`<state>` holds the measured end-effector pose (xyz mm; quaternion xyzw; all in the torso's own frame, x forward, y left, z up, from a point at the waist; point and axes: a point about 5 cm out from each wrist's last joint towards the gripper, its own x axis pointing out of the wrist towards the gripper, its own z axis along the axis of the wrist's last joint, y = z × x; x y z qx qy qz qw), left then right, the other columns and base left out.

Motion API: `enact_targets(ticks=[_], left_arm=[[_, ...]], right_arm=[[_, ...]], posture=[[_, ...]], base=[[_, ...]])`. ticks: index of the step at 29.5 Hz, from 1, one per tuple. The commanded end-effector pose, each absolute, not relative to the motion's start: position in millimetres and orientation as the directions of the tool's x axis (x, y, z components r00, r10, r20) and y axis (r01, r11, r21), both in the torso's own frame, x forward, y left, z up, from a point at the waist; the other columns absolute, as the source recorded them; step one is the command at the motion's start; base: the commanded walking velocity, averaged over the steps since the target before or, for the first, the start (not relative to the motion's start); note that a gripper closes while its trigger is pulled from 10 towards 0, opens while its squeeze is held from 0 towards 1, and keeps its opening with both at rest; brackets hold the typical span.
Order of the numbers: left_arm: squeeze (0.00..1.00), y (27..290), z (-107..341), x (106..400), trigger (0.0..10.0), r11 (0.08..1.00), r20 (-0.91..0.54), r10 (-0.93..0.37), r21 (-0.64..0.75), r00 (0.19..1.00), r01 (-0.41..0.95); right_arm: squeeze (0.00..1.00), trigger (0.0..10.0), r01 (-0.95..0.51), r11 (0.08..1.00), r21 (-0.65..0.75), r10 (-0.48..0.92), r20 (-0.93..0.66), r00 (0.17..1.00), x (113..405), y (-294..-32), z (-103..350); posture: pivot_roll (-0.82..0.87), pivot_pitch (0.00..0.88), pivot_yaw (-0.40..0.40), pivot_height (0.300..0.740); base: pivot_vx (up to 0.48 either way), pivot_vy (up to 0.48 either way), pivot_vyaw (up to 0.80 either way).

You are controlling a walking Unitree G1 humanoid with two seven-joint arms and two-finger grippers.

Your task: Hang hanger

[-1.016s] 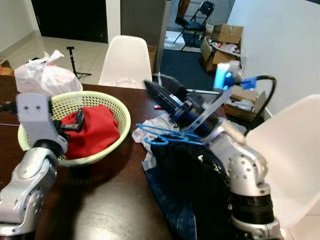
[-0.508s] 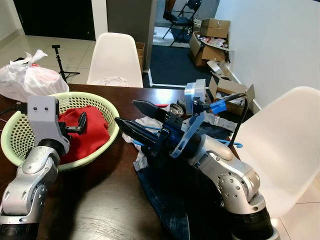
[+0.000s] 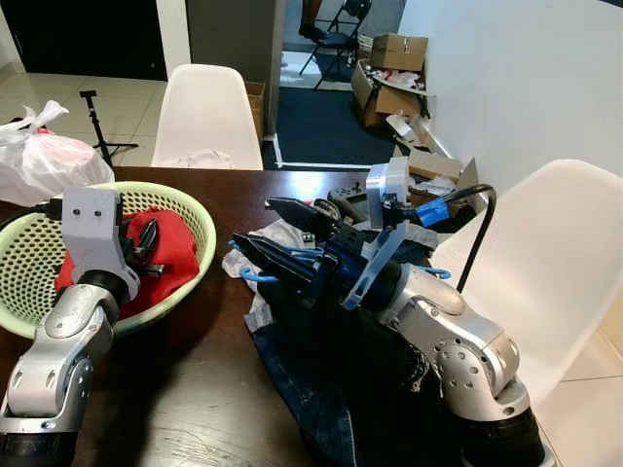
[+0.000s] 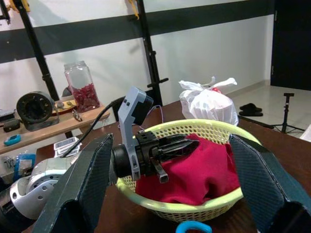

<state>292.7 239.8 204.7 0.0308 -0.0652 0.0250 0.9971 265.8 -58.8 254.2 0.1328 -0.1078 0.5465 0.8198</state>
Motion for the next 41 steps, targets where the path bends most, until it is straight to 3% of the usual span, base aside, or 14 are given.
enact_targets(ticks=[1, 8, 15, 17, 18, 20, 21, 23, 26, 28, 31, 33, 37, 41], left_arm=[[0.0, 246.0, 199.8, 290.5, 0.0, 0.995, 0.099, 0.06, 0.072, 0.993, -0.067], [0.0, 252.7, 197.1, 287.3, 0.0, 0.993, 0.075, 0.083, 0.074, 0.994, -0.089], [0.0, 264.9, 243.0, 286.6, 0.0, 0.992, 0.239, 0.08, -0.117, 0.968, -0.053], [0.0, 268.0, 295.7, 281.2, 0.0, 0.983, 0.432, 0.023, -0.174, 0.902, 0.058], [0.0, 268.0, 295.7, 281.2, 0.0, 0.983, 0.432, 0.023, -0.174, 0.902, 0.058], [0.0, 267.6, 355.2, 268.5, 0.0, 0.97, 0.61, -0.041, -0.167, 0.791, 0.179], [0.0, 267.6, 355.2, 268.5, 0.0, 0.97, 0.61, -0.041, -0.167, 0.791, 0.179], [0.0, 256.9, 396.8, 253.6, 0.0, 0.942, 0.719, -0.121, -0.134, 0.684, 0.308], [0.0, 244.7, 413.5, 245.2, 0.0, 0.903, 0.765, -0.185, -0.115, 0.617, 0.414], [0.0, 217.6, 431.5, 226.8, 0.0, 0.788, 0.81, -0.331, -0.044, 0.484, 0.614], [0.0, 210.2, 434.0, 220.6, 0.0, 0.742, 0.815, -0.377, -0.019, 0.44, 0.67], [0.0, 204.7, 441.8, 203.8, 0.0, 0.657, 0.84, -0.423, 0.027, 0.339, 0.753], [0.0, 206.6, 452.9, 187.7, 0.0, 0.6, 0.855, -0.449, 0.073, 0.259, 0.797], [0.0, 207.1, 456.1, 182.6, 0.0, 0.588, 0.85, -0.468, 0.096, 0.241, 0.803]], right_arm=[[0.0, 10.0, -0.916, 0.393, 0.084, 0.858, 0.323, 0.398, 266.8, -63.7, 256.7], [0.0, 10.0, -0.912, 0.401, 0.084, 0.853, 0.328, 0.406, 268.4, -65.0, 258.0], [0.0, 10.0, -0.897, 0.432, 0.097, 0.832, 0.342, 0.437, 273.0, -67.4, 258.4], [0.0, 10.0, -0.895, 0.432, 0.113, 0.821, 0.361, 0.442, 274.6, -68.2, 259.9], [0.0, 10.0, -0.895, 0.432, 0.113, 0.821, 0.361, 0.442, 274.6, -68.2, 259.9], [0.0, 10.0, -0.894, 0.432, 0.121, 0.815, 0.371, 0.444, 276.0, -68.6, 260.1], [0.0, 10.0, -0.894, 0.432, 0.121, 0.815, 0.371, 0.444, 276.0, -68.6, 260.1], [0.0, 10.0, -0.892, 0.433, 0.129, 0.81, 0.379, 0.448, 277.1, -69.1, 259.9], [0.0, 10.0, -0.89, 0.436, 0.133, 0.805, 0.385, 0.451, 278.0, -69.7, 260.4], [0.0, 10.0, -0.887, 0.439, 0.145, 0.793, 0.402, 0.458, 279.3, -71.2, 261.8], [0.0, 10.0, -0.886, 0.44, 0.149, 0.789, 0.406, 0.46, 279.8, -71.4, 262.2], [0.0, 10.0, -0.883, 0.444, 0.154, 0.785, 0.407, 0.466, 280.5, -72.5, 261.9], [0.0, 10.0, -0.879, 0.449, 0.158, 0.781, 0.408, 0.473, 281.9, -73.8, 261.3], [0.0, 10.0, -0.878, 0.451, 0.16, 0.779, 0.409, 0.475, 282.8, -74.3, 261.2]], posture=[[0.09, 0.067, -0.106, 0.74], [0.09, 0.066, -0.104, 0.74], [0.1, 0.053, -0.096, 0.74], [0.1, 0.051, -0.095, 0.74], [0.1, 0.051, -0.095, 0.74], [0.11, 0.048, -0.095, 0.74], [0.11, 0.048, -0.095, 0.74], [0.12, 0.044, -0.093, 0.74], [0.12, 0.043, -0.091, 0.74], [0.12, 0.038, -0.088, 0.74], [0.12, 0.038, -0.09, 0.74], [0.13, 0.036, -0.09, 0.74], [0.13, 0.035, -0.091, 0.74], [0.13, 0.035, -0.091, 0.74]], base=[[0.0, 0.0, 0.0], [0.0, 0.0, 0.0], [0.0, 0.0, 0.0], [0.0, 0.0, 0.0], [0.0, 0.0, 0.0], [0.0, 0.0, 0.0], [0.0, 0.0, 0.0], [0.0, 0.0, 0.0], [0.0, 0.0, 0.0], [0.0, 0.0, 0.0], [0.0, 0.0, 0.0], [0.0, 0.0, 0.0], [0.0, 0.0, 0.0], [0.0, 0.0, 0.0]])
